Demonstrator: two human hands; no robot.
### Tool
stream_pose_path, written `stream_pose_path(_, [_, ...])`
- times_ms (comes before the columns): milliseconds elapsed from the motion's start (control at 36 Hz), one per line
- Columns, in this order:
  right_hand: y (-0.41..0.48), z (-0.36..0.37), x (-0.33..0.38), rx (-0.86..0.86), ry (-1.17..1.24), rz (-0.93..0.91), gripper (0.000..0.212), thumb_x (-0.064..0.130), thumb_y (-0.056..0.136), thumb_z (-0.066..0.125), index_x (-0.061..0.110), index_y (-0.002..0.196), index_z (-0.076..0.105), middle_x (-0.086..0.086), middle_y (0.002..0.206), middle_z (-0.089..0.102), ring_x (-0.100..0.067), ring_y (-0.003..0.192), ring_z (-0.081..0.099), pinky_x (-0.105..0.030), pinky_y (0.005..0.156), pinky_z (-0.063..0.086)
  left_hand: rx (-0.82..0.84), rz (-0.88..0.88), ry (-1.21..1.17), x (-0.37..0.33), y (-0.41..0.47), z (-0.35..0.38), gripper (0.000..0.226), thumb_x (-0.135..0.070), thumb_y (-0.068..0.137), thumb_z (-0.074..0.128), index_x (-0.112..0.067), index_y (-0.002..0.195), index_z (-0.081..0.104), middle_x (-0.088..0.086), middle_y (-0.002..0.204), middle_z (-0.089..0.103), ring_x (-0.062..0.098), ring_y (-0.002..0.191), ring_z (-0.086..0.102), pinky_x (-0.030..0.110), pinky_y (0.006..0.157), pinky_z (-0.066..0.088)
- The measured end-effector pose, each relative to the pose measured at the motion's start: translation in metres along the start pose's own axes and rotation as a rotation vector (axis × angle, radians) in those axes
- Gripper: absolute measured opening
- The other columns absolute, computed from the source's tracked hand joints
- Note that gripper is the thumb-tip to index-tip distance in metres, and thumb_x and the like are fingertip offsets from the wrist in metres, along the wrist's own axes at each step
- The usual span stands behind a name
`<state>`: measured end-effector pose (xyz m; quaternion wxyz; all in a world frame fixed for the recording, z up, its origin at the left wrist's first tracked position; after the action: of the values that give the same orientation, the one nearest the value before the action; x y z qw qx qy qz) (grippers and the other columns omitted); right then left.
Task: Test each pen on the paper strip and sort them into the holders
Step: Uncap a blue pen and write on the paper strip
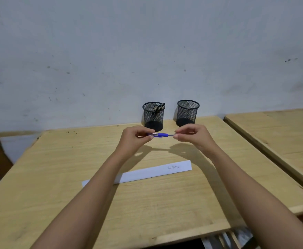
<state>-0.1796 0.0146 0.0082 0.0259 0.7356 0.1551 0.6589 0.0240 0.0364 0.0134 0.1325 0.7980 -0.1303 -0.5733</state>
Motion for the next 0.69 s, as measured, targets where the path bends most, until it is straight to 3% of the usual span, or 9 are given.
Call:
stream_pose_path(83, [-0.004, 0.000, -0.008, -0.080, 0.294, 0.070, 0.023, 0.006, 0.059, 0.080, 0.004, 0.080, 0.070, -0.005, 0.070, 0.071, -0.020, 0.071, 0.069, -0.024, 0.073, 0.057, -0.037, -0.050, -0.087, 0.001, -0.005, -0.004, 0.017, -0.002, 0.076, 0.073, -0.012, 0.089, 0.074, 0.000, 0.085, 0.072, 0.005, 0.075, 0.066, 0.011, 0.071, 0.048])
stream_pose_path(250, [-0.004, 0.024, -0.009, -0.219, 0.663, 0.086, 0.010, -0.007, 0.082, 0.061, 0.002, 0.085, 0.063, 0.000, 0.066, 0.070, -0.008, 0.065, 0.068, -0.017, 0.065, 0.055, -0.068, -0.090, -0.188, 0.002, -0.008, -0.007, 0.017, -0.008, 0.075, 0.075, -0.010, 0.092, 0.073, 0.005, 0.087, 0.072, 0.011, 0.076, 0.066, 0.015, 0.073, 0.050])
stream_pose_path(389, [0.004, 0.045, -0.003, -0.150, 0.652, 0.042, 0.012, -0.005, 0.083, 0.059, 0.005, 0.089, 0.063, 0.000, 0.074, 0.072, -0.010, 0.077, 0.070, -0.020, 0.076, 0.056, -0.066, -0.123, -0.185, 0.010, -0.008, -0.005, 0.017, -0.008, 0.076, 0.074, -0.014, 0.092, 0.074, 0.003, 0.085, 0.072, 0.009, 0.078, 0.064, 0.025, 0.082, 0.052])
stream_pose_path(583, [0.012, 0.047, -0.009, -0.087, 0.589, 0.065, 0.009, -0.003, 0.086, 0.055, 0.001, 0.085, 0.062, -0.004, 0.077, 0.074, -0.015, 0.079, 0.071, -0.020, 0.073, 0.056, -0.002, -0.153, -0.190, 0.018, -0.004, -0.010, 0.018, 0.000, 0.077, 0.071, -0.007, 0.093, 0.072, -0.004, 0.071, 0.073, 0.010, 0.070, 0.070, 0.018, 0.074, 0.056])
stream_pose_path(694, [0.018, 0.051, -0.007, -0.044, 0.525, 0.051, 0.009, -0.003, 0.087, 0.054, 0.001, 0.085, 0.062, -0.003, 0.078, 0.074, -0.014, 0.080, 0.071, -0.021, 0.078, 0.056, 0.034, -0.152, -0.197, 0.015, 0.001, -0.009, 0.020, 0.003, 0.078, 0.068, 0.001, 0.098, 0.070, 0.005, 0.077, 0.072, 0.013, 0.071, 0.071, 0.019, 0.073, 0.056])
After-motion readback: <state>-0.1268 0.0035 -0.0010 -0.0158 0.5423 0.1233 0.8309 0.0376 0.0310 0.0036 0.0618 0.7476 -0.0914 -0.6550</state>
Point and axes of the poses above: each hand's wrist, its own y-axis towards the middle knuckle, its own z-axis out of the palm, x = y × z, the point moved 9 cm from there along y, towards the middle knuckle
